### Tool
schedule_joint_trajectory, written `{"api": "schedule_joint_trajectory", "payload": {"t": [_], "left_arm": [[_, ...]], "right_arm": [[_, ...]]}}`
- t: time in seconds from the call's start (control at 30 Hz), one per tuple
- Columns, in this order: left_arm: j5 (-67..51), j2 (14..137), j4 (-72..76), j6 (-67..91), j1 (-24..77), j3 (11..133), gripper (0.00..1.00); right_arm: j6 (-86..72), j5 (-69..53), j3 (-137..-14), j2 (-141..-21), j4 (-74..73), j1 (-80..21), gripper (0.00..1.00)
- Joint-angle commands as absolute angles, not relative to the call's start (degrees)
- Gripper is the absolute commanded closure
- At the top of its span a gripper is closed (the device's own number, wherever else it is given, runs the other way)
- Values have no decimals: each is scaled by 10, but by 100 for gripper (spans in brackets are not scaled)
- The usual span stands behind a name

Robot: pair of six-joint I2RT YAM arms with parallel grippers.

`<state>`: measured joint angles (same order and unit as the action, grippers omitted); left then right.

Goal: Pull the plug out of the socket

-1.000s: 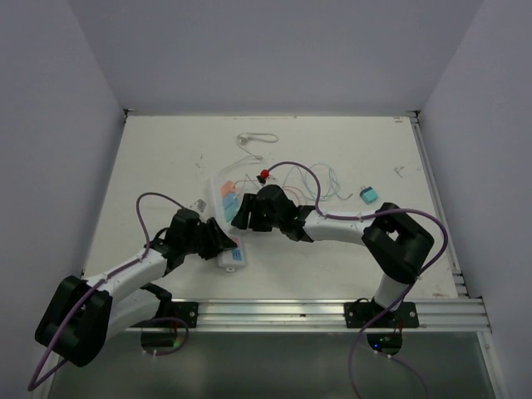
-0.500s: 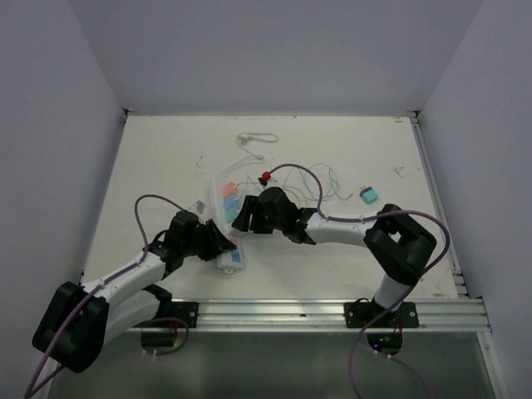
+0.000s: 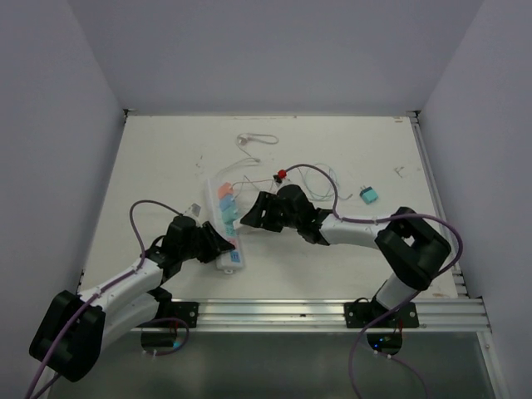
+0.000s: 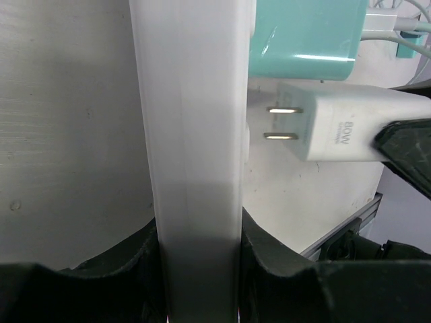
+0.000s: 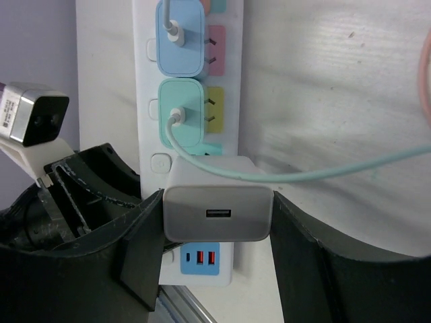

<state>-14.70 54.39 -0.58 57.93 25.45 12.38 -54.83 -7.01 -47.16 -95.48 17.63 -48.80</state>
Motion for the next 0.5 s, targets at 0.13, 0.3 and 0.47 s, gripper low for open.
{"api": "schedule_joint_trajectory", "payload": {"t": [0.13,0.3,0.47], "left_arm": [[-78,548,-30,580,245,110,100],[-83,548,-31,577,245,117,100],[-83,550,-28,572,245,119,100]], "right_arm": [[-519,-63,-480,-891,168,-473,100],[-496,-63,-482,-853,136,-473,100],[-442,8,-481,-747,29,-449,100]]}}
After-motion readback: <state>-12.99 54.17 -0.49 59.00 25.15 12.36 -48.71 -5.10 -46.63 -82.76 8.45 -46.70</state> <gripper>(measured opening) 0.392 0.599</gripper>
